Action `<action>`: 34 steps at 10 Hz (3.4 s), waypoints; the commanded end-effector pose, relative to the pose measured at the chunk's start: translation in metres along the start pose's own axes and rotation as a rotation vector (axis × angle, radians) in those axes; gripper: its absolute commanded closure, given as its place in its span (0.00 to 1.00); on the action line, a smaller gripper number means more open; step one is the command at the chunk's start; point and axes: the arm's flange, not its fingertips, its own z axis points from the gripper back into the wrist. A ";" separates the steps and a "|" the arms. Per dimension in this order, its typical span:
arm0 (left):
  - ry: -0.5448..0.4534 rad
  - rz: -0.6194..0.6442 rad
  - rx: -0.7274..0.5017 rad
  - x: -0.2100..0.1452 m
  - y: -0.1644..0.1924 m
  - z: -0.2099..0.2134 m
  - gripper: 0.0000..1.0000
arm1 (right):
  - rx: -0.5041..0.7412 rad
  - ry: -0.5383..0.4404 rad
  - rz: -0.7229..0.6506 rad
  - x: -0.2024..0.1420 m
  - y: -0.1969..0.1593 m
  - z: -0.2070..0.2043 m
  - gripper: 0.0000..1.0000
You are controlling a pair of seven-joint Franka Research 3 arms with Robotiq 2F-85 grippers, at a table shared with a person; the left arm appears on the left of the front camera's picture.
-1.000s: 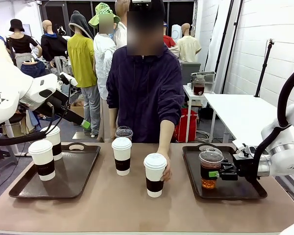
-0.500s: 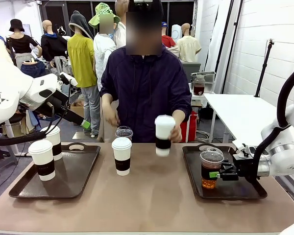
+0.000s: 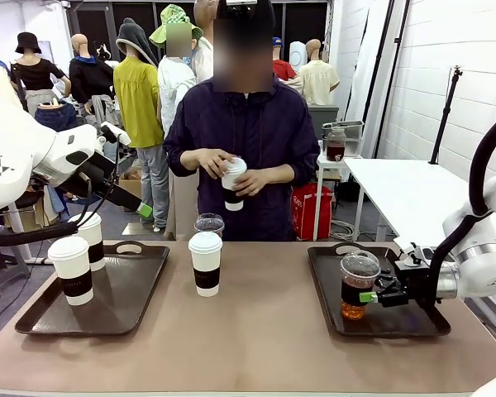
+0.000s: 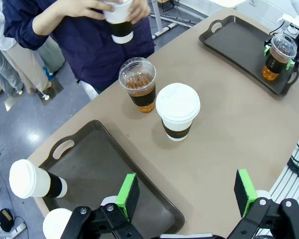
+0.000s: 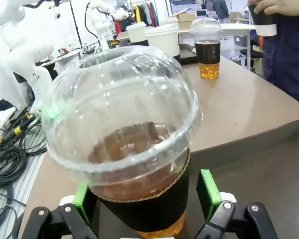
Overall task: Distribute the coffee onto the tray.
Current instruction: Pick up one iced Americano and place it on the right Handle tray, then pick up another iced Americano from the middle of the table and place it on the right Handle tray.
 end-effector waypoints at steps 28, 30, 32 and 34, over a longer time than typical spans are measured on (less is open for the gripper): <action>-0.002 0.003 -0.008 -0.001 0.002 0.000 0.00 | -0.015 0.024 0.130 0.057 -0.097 0.084 0.00; -0.002 0.003 -0.008 -0.001 0.002 0.000 0.00 | -0.015 0.034 0.133 0.049 -0.083 0.075 0.00; -0.002 0.003 -0.008 -0.001 0.002 0.000 0.00 | -0.012 0.040 0.120 0.059 -0.098 0.082 0.00; -0.002 0.003 -0.008 -0.001 0.002 0.000 0.00 | -0.012 0.040 0.120 0.059 -0.098 0.082 0.00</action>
